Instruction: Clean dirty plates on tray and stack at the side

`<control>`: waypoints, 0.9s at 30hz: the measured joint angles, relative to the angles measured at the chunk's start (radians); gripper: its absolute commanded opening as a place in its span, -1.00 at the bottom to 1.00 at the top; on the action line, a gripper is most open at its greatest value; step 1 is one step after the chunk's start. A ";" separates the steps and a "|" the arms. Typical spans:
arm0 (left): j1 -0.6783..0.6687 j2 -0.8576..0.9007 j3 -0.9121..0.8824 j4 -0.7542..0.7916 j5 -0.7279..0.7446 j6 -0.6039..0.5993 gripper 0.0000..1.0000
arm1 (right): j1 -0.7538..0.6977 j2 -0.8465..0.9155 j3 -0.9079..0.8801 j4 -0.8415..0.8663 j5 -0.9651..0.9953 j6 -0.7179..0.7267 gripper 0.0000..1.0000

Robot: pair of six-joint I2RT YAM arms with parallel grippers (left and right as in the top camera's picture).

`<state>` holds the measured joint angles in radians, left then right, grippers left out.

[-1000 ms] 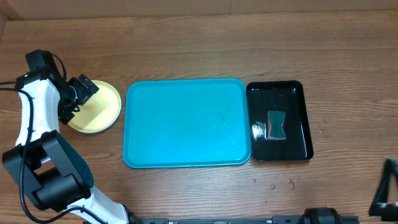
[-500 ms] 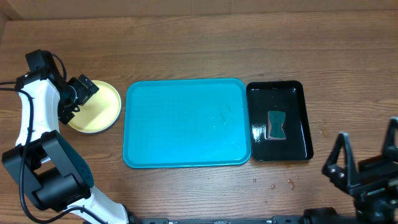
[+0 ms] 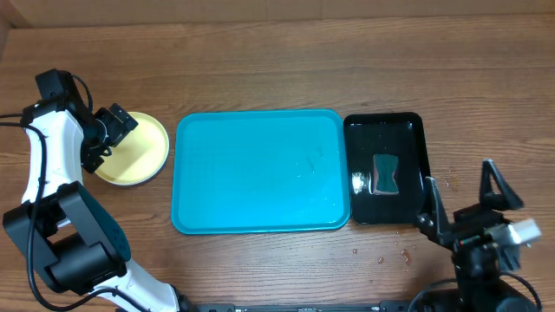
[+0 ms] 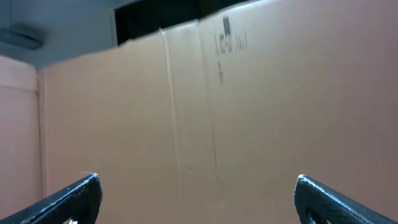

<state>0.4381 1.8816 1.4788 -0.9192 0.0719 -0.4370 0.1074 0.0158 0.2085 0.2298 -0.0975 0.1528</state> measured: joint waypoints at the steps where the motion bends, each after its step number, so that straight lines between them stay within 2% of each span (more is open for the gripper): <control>1: 0.000 0.000 0.000 0.000 0.000 0.000 1.00 | 0.000 0.000 -0.016 0.001 0.000 0.000 1.00; 13: 0.000 0.000 0.000 0.000 0.000 0.000 1.00 | 0.000 0.000 -0.181 -0.026 0.039 0.000 1.00; 22: 0.000 0.000 0.000 0.000 0.000 0.000 1.00 | 0.001 -0.001 -0.190 -0.306 0.079 -0.052 1.00; 27: 0.000 0.000 0.000 0.000 0.000 0.000 1.00 | 0.001 -0.001 -0.190 -0.320 0.081 -0.068 1.00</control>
